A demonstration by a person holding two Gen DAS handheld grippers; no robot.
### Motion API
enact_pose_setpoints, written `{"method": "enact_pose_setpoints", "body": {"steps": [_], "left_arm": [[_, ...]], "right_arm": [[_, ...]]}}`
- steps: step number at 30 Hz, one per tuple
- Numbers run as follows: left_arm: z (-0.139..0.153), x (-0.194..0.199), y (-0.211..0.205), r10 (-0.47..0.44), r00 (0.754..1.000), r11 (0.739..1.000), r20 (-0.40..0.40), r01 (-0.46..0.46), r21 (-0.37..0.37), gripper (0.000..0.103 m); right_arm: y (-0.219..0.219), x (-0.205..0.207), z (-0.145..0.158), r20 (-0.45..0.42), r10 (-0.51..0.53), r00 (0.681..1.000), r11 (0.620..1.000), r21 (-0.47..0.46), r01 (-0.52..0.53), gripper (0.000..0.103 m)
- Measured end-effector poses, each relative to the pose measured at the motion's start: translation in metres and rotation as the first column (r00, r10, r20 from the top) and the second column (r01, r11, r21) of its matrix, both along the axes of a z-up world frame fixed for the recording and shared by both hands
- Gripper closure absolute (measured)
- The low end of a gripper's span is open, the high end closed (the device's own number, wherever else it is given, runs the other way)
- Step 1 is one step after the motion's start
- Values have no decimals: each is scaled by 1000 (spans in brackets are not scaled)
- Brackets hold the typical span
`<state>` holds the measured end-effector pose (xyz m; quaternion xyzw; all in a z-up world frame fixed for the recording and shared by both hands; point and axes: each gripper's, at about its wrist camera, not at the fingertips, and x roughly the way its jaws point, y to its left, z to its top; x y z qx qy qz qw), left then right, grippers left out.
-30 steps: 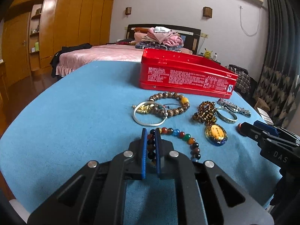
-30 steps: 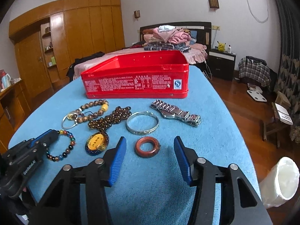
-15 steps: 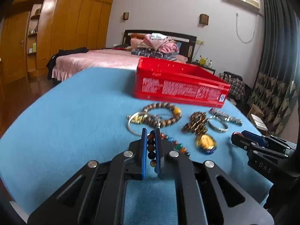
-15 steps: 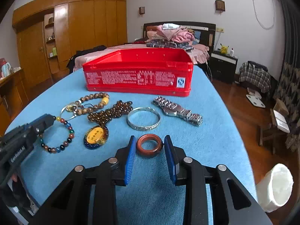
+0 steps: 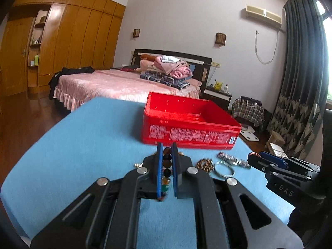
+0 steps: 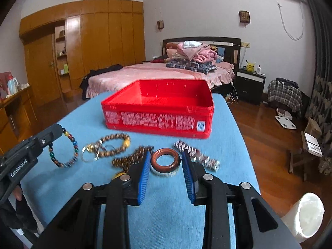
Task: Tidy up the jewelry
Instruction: 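Carry both pieces into the red tin and open both tools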
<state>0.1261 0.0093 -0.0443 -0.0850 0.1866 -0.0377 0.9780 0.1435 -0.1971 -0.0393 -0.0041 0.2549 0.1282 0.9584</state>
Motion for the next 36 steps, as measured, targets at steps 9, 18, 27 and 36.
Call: {"method": "enact_pose_setpoints", "body": {"steps": [9, 18, 27, 36], "left_arm": [[29, 31, -5, 3, 998, 1000, 63, -1, -17, 97], [58, 81, -15, -10, 992, 999, 127, 15, -44, 97], [65, 134, -24, -24, 991, 999, 132, 29, -34, 97], [41, 167, -24, -20, 999, 1000, 35, 21, -14, 96]], "right_arm": [[2, 34, 31, 69, -6, 998, 1000, 19, 5, 72], [8, 87, 49, 97, -1, 995, 1000, 23, -1, 72], [6, 132, 40, 73, -12, 997, 999, 31, 10, 72], [8, 154, 19, 36, -27, 999, 999, 42, 25, 72]]}}
